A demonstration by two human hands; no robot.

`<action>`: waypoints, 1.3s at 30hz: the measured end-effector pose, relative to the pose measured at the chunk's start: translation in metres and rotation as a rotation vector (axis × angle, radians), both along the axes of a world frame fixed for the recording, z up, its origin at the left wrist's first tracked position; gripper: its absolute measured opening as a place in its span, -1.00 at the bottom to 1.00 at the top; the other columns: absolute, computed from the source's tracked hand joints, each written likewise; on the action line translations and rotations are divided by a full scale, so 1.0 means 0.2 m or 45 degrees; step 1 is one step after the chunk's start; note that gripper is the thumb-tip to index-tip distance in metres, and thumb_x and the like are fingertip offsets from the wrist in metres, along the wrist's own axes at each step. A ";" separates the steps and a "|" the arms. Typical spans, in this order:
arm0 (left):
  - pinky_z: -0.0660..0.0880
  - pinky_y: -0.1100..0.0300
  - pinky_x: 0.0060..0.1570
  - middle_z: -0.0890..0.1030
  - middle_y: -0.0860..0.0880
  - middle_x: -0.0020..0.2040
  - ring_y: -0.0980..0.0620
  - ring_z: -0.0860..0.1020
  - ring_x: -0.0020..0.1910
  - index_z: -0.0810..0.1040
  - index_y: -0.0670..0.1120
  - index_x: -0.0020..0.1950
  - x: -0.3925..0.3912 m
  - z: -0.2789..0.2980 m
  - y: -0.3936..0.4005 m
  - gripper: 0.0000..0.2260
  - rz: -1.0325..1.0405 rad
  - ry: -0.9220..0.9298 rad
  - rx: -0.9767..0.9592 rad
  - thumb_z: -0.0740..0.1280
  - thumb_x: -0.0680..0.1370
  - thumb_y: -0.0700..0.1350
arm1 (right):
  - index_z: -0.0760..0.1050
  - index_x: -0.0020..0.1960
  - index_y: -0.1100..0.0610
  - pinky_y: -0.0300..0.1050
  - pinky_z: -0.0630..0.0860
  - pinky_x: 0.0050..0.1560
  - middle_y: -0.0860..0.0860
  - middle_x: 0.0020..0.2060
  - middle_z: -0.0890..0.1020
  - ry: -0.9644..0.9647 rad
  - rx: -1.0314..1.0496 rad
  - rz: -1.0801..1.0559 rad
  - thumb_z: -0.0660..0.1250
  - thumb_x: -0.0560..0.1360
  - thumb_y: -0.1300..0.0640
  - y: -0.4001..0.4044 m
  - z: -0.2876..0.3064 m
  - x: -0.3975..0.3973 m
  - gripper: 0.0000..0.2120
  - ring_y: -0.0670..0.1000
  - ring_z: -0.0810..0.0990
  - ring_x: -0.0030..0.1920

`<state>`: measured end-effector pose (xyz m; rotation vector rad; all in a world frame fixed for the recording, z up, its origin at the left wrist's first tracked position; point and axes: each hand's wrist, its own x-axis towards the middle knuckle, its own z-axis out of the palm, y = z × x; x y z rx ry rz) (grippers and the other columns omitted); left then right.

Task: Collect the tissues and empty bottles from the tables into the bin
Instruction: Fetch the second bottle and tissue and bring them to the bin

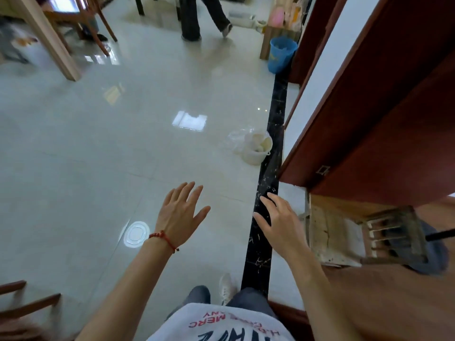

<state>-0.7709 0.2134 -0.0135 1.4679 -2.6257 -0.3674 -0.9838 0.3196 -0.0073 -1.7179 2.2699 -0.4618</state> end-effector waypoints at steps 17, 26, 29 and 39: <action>0.46 -0.10 0.15 0.57 -0.23 0.16 -0.23 0.52 0.16 0.49 -0.21 0.22 0.06 -0.06 -1.02 -0.34 0.403 0.033 0.042 -0.15 0.56 0.24 | 0.49 0.19 0.24 0.12 0.55 0.05 0.23 0.16 0.56 0.126 -0.107 0.439 0.34 0.46 0.03 -1.35 -0.07 -0.09 -0.61 0.21 0.54 0.17; 0.48 -0.13 0.11 0.58 -0.25 0.13 -0.25 0.54 0.13 0.49 -0.23 0.19 0.34 -0.05 -1.41 -0.33 0.686 0.051 0.021 -0.17 0.57 0.23 | 0.51 0.16 0.23 0.10 0.56 -0.01 0.21 0.12 0.59 0.115 -0.124 0.705 0.27 0.45 -0.01 -2.01 -0.03 0.17 -0.60 0.21 0.57 0.12; 0.49 -0.12 0.08 0.59 -0.24 0.11 -0.24 0.56 0.10 0.49 -0.22 0.18 0.42 -0.04 -1.50 -0.35 0.805 0.048 0.031 -0.16 0.58 0.22 | 0.54 0.12 0.22 0.07 0.58 -0.08 0.20 0.08 0.62 0.145 -0.124 0.829 0.27 0.43 -0.03 -2.21 -0.02 0.29 -0.61 0.20 0.61 0.07; 0.49 -0.09 0.08 0.59 -0.24 0.09 -0.22 0.56 0.08 0.50 -0.22 0.18 0.68 -0.08 -1.84 -0.38 1.283 0.052 0.043 -0.13 0.57 0.21 | 0.51 0.17 0.20 0.06 0.55 -0.01 0.19 0.15 0.58 0.087 -0.155 1.296 0.34 0.47 0.01 -2.97 -0.08 0.69 -0.64 0.18 0.56 0.15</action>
